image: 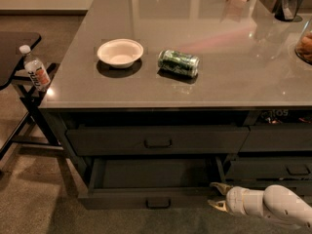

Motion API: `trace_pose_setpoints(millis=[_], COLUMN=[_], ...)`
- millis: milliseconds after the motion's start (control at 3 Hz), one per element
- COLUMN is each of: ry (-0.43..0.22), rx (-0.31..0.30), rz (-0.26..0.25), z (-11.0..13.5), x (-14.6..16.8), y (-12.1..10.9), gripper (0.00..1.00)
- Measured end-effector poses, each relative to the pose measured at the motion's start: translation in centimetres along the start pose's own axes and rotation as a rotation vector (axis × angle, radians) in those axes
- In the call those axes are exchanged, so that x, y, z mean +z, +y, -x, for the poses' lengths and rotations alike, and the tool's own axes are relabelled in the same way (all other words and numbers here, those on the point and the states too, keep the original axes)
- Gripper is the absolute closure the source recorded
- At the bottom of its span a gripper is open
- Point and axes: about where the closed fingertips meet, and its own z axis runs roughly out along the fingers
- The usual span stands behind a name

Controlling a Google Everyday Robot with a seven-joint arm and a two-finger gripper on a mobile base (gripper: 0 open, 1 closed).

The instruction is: Open middle drawer

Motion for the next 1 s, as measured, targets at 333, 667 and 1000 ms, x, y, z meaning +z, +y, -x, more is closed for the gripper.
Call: trace_pose_setpoints(millis=[333,667,1000], ry=[0.000,0.000,-0.011], rx=[0.000,0.000,0.008], rz=[0.000,0.000,0.009], z=[0.00,0.00,-0.70], x=[0.00,0.01,-0.12], y=[0.00,0.00,0.74], gripper=[0.36,0.20,0.39])
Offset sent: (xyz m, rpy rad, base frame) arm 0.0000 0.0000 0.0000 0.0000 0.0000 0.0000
